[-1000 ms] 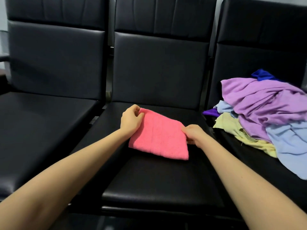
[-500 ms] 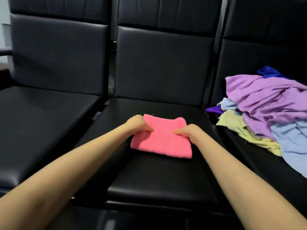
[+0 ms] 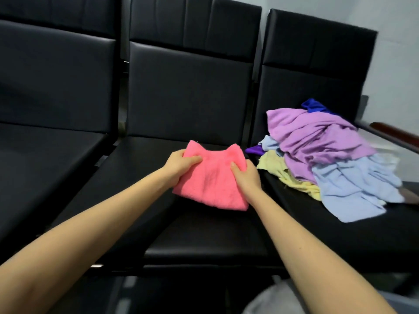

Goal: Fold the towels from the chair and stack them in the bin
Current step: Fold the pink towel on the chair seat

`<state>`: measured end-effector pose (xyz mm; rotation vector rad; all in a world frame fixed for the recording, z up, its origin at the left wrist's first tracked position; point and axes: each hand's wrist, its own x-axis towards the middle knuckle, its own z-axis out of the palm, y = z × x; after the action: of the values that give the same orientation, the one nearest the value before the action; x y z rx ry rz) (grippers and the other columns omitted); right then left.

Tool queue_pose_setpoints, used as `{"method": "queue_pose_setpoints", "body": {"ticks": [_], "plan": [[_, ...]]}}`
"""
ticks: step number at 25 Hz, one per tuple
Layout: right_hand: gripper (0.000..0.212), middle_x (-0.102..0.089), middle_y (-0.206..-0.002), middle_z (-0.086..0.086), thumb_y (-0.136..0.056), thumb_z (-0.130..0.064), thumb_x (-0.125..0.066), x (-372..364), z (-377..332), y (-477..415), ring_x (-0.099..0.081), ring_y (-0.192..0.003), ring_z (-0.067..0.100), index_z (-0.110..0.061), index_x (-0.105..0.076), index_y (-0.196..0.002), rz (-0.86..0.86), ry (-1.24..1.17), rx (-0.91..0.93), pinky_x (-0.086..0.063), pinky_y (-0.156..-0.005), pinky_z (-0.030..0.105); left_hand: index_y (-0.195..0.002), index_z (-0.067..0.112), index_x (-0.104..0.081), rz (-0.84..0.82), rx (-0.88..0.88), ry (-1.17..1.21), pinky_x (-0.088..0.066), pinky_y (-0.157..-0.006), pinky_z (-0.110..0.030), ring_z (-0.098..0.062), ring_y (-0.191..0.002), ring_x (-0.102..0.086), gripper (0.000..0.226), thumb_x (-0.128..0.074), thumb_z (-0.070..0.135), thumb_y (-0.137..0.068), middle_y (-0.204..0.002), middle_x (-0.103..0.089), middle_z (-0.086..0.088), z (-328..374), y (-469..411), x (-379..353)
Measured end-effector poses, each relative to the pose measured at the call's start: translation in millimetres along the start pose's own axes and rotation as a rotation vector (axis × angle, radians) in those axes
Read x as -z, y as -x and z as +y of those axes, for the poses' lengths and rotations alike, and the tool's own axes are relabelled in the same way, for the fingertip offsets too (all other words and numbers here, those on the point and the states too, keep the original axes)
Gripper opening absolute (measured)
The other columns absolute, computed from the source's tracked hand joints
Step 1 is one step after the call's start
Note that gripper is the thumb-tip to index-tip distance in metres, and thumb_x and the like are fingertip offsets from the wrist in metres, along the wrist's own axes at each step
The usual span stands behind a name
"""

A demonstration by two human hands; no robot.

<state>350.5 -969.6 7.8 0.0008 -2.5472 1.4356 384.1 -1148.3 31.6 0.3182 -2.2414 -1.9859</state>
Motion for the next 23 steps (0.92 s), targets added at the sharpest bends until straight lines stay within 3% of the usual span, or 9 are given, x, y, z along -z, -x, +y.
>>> {"method": "queue_pose_setpoints", "body": {"ticks": [2, 6, 10, 14, 19, 23], "plan": [[0.032, -0.066, -0.106, 0.017, -0.091, -0.031, -0.058, 28.5, 1.6, 0.4, -0.061, -0.100, 0.033, -0.003, -0.060, -0.106, 0.062, -0.009, -0.017, -0.045, -0.080, 0.035, -0.089, 0.014, -0.061, -0.098, 0.114, 0.195, -0.050, -0.056, -0.023, -0.014, -0.066, -0.059, 0.002, -0.062, 0.014, -0.089, -0.085, -0.065, -0.007, 19.7, 15.8, -20.5], [0.030, -0.067, -0.105, 0.013, -0.090, -0.025, -0.059, 83.0, 13.5, 8.6, -0.062, -0.099, 0.027, -0.005, -0.064, -0.111, 0.087, -0.004, -0.047, -0.045, -0.080, 0.033, -0.074, 0.012, -0.055, -0.224, 0.293, 0.206, -0.046, -0.045, -0.021, -0.014, -0.056, -0.057, 0.018, -0.058, 0.016, -0.092, -0.044, -0.061, 0.001, 48.1, 48.2, -64.0], [0.027, -0.061, -0.095, 0.008, -0.090, -0.017, -0.061, 143.7, 44.0, 35.4, -0.057, -0.087, 0.017, -0.002, -0.064, -0.112, 0.096, -0.179, -0.150, -0.044, -0.069, 0.026, -0.076, 0.009, -0.056, -0.385, 0.402, 0.252, -0.047, -0.064, -0.032, -0.018, -0.062, -0.059, 0.016, -0.054, 0.007, -0.092, -0.062, -0.064, -0.006, 50.3, 72.2, -112.2], [0.027, -0.062, -0.088, 0.005, -0.090, -0.015, -0.062, 206.6, 78.9, 75.2, -0.057, -0.074, 0.014, -0.002, -0.062, -0.114, 0.155, -0.326, -0.284, -0.045, -0.064, 0.021, -0.081, 0.003, -0.056, -0.536, 0.415, 0.330, -0.046, -0.088, -0.041, -0.023, -0.069, -0.059, 0.019, -0.043, -0.006, -0.093, -0.056, -0.066, -0.011, 48.1, 107.2, -177.2], [0.027, -0.063, -0.084, 0.001, -0.090, -0.012, -0.060, 279.5, 128.4, 128.7, -0.058, -0.078, 0.014, -0.001, -0.062, -0.115, 0.246, -0.280, -0.365, -0.048, -0.070, 0.025, -0.084, 0.005, -0.051, -0.665, 0.472, 0.311, -0.044, -0.096, -0.040, -0.022, -0.072, -0.055, 0.019, -0.039, -0.004, -0.096, -0.081, -0.056, -0.012, 35.6, 160.5, -277.4], [0.031, -0.058, -0.105, 0.005, -0.093, -0.017, -0.054, 317.5, 170.6, 172.2, -0.051, -0.092, 0.016, -0.007, -0.058, -0.122, 0.229, -0.105, -0.520, -0.042, -0.067, 0.022, -0.090, 0.011, -0.052, -0.723, 0.588, 0.203, -0.043, -0.090, -0.037, -0.023, -0.094, -0.054, 0.015, -0.042, 0.001, -0.096, -0.082, -0.055, -0.009, 0.8, 211.9, -340.4]]}}
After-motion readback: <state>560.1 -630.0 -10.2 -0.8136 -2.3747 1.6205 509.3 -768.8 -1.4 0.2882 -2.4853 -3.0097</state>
